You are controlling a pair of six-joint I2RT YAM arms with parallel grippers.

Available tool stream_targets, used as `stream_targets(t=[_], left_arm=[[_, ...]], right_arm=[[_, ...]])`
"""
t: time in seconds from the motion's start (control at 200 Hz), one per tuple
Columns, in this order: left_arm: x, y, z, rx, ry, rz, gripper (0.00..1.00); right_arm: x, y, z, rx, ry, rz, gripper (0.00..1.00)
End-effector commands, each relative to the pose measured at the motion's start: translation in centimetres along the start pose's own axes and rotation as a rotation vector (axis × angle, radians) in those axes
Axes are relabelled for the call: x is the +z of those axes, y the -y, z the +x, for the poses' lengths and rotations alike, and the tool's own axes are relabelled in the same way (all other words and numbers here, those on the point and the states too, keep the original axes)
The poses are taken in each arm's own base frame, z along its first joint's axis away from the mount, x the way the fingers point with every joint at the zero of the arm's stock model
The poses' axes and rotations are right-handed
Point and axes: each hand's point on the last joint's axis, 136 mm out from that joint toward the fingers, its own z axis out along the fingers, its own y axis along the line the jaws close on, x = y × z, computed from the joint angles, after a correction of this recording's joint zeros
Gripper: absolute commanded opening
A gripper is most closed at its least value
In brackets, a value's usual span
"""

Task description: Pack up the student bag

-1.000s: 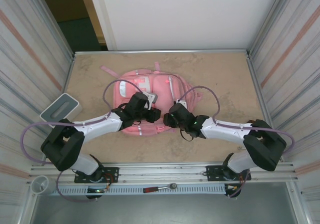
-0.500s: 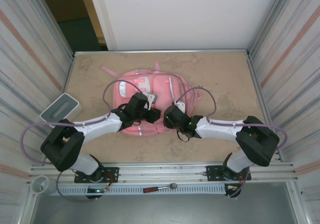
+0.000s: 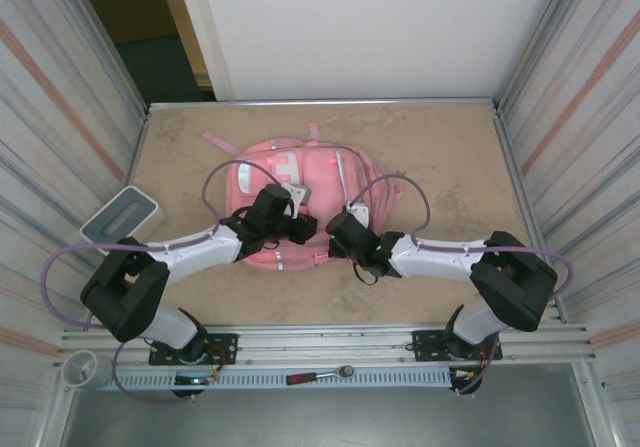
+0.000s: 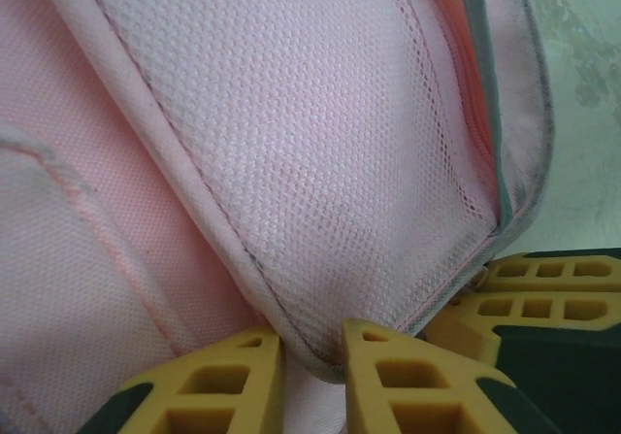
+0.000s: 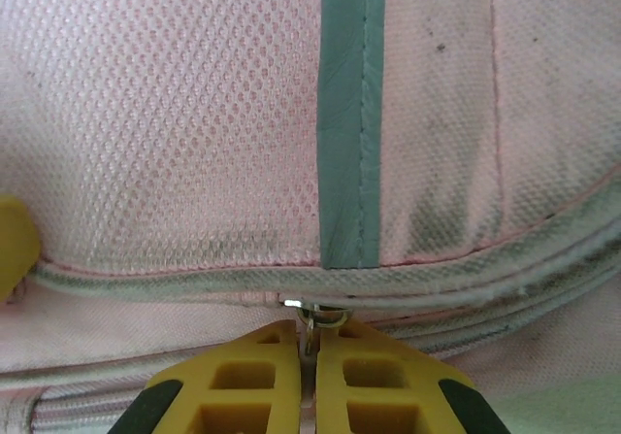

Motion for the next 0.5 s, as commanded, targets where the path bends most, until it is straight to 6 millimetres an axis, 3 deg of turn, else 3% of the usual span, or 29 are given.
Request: stream_targets(t=[0.0, 0.21, 0.496], left_arm=[[-0.2, -4.0, 2.0, -0.025, -0.047, -0.117, 0.18], [-0.5, -6.1, 2.1, -0.055, -0.046, -0.155, 0.18], [-0.7, -6.7, 2.2, -0.045, -0.053, -0.185, 0.18]], right_arm=[[-1.3, 0.0, -1.4, -0.080, 0.065, -0.004, 0.00], [-2.3, 1.6, -1.4, -0.185, 0.034, 0.000, 0.00], [-2.4, 4.9, -2.4, -0.209, -0.001, 0.005, 0.00]])
